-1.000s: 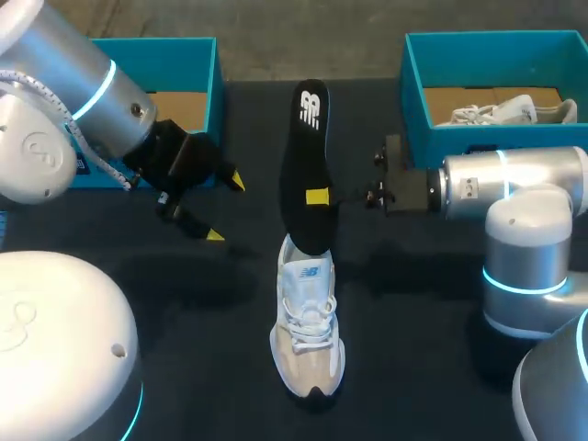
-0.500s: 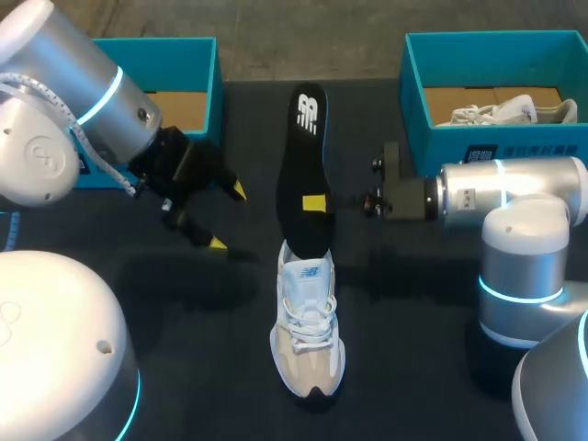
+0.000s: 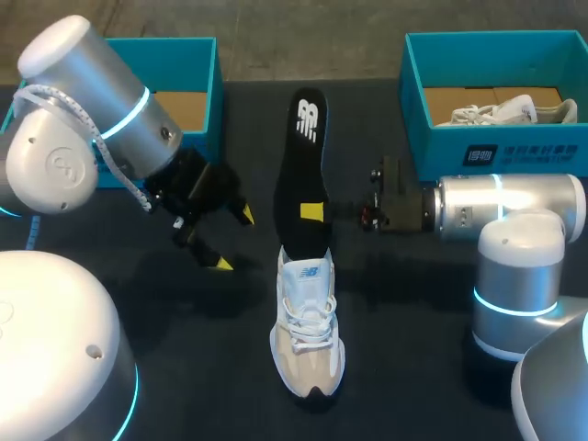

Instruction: Take the shoe out of the shoebox, open the shoe tongue, remove and reinsert the insole, then place the shoe into the shoebox

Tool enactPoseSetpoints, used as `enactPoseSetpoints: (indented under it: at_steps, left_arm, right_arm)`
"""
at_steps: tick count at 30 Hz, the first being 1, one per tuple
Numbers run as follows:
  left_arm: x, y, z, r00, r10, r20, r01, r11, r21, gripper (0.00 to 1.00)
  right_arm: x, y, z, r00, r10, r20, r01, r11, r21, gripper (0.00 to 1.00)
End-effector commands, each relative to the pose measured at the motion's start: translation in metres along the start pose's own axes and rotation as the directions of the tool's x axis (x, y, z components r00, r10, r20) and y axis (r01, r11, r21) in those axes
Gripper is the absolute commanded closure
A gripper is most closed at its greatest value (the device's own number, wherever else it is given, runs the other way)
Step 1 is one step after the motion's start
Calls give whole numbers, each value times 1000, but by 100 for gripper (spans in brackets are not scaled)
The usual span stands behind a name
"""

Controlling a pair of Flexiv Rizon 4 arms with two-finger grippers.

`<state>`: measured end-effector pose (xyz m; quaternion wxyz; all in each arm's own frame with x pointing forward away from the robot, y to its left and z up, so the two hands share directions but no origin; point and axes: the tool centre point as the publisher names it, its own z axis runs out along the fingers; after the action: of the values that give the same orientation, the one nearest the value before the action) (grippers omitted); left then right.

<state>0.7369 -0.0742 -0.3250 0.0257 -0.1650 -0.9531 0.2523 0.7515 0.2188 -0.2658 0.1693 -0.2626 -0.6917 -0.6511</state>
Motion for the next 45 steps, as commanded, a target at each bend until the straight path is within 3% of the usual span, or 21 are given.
enactPoseSetpoints:
  at_steps: [1,10,19,34,45]
  left_arm:
    - [-6,-4,2,1000,-3,-11,3,1000,-13,0]
    - [-6,-4,2,1000,-3,-11,3,1000,-13,0]
    - [-14,2,13,999,35,-22,-34,998,48,0]
    - [-25,13,32,998,-40,-38,41,999,19,0]
    - [-24,13,35,998,-48,-44,48,999,11,0]
  right_arm:
    - [-3,2,2,1000,3,-3,-3,1000,15,100]
    - [-3,2,2,1000,3,-3,-3,1000,15,100]
    - [-1,5,-3,998,-58,-29,58,998,-9,100]
    - [-12,16,15,993,-109,-36,110,994,7,100]
    - [-16,11,20,994,-105,-24,106,994,20,100]
